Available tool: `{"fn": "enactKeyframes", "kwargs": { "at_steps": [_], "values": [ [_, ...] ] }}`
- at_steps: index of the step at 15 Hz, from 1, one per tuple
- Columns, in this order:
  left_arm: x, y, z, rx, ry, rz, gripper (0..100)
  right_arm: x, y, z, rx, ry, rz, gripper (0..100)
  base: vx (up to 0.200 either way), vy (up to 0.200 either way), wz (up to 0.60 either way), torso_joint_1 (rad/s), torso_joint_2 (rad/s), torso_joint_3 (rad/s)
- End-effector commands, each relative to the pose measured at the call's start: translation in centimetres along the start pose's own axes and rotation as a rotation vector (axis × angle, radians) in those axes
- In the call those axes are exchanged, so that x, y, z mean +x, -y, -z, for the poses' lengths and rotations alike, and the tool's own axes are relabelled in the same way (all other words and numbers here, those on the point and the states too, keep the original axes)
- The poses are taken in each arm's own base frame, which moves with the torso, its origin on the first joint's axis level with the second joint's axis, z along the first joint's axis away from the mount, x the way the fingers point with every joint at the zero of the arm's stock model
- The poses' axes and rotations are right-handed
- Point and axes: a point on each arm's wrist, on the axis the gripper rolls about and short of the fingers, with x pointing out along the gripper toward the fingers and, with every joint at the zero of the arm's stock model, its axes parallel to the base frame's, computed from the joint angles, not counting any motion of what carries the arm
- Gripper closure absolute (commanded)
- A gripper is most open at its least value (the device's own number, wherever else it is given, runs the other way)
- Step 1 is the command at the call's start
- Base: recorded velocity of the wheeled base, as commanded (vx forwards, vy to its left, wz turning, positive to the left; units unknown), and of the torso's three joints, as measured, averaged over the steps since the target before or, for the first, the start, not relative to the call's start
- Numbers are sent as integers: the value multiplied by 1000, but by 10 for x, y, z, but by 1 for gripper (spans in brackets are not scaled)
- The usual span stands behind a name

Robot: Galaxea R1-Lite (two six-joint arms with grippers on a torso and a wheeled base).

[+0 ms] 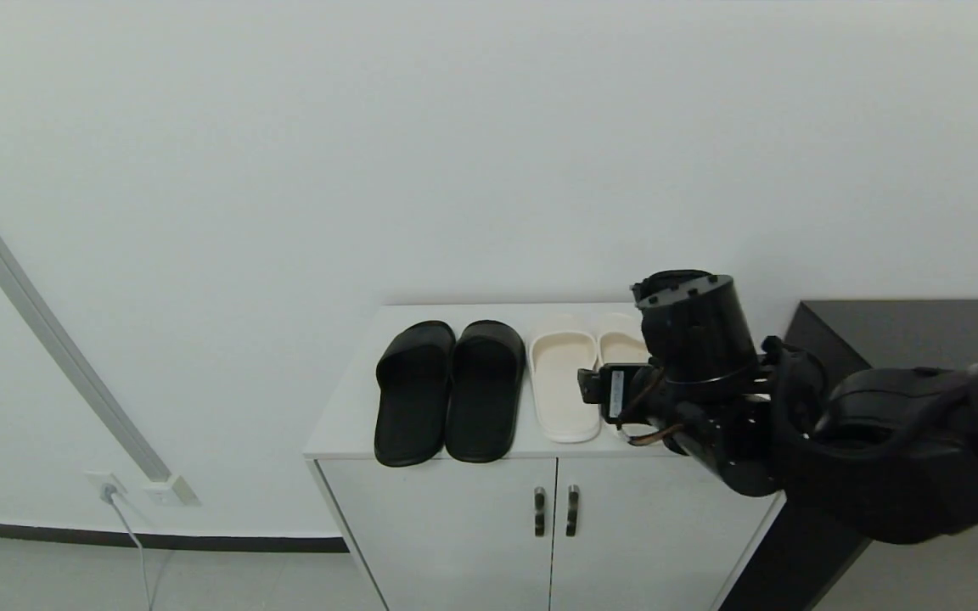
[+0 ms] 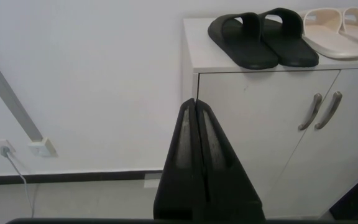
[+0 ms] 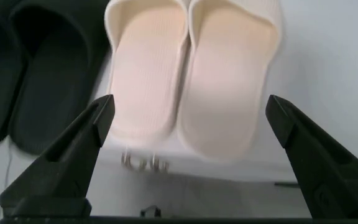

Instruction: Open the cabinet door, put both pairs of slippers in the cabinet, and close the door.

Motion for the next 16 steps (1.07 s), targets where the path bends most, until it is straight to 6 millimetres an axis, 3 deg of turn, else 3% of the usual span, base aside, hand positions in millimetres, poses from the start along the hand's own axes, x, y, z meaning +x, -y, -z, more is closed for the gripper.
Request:
{"fn": "enactKeyframes", "kwargs": {
  "at_steps": [1, 6, 10, 13, 14, 16],
  "values": [
    [0, 0, 0, 0, 0, 0, 100, 42, -13, 15, -35, -4, 54, 0, 0, 0, 0, 0, 0, 0],
    [0, 0, 0, -6, 0, -2, 100, 94, -15, 25, -79, 60, 83, 0, 0, 0, 0, 0, 0, 0],
    [0, 0, 0, -5, 0, -2, 100, 119, -15, 22, -66, 83, 104, 0, 0, 0, 0, 0, 0, 0],
    [0, 0, 0, -6, 0, -2, 100, 127, -19, 20, -55, 101, 104, 0, 0, 0, 0, 0, 0, 0],
    [0, 0, 0, -6, 0, -2, 100, 130, -18, 20, -52, 102, 109, 100, 0, 0, 0, 0, 0, 0],
    [0, 0, 0, -6, 0, -2, 100, 137, -17, 20, -44, 110, 115, 100, 0, 0, 0, 0, 0, 0]
  ]
}}
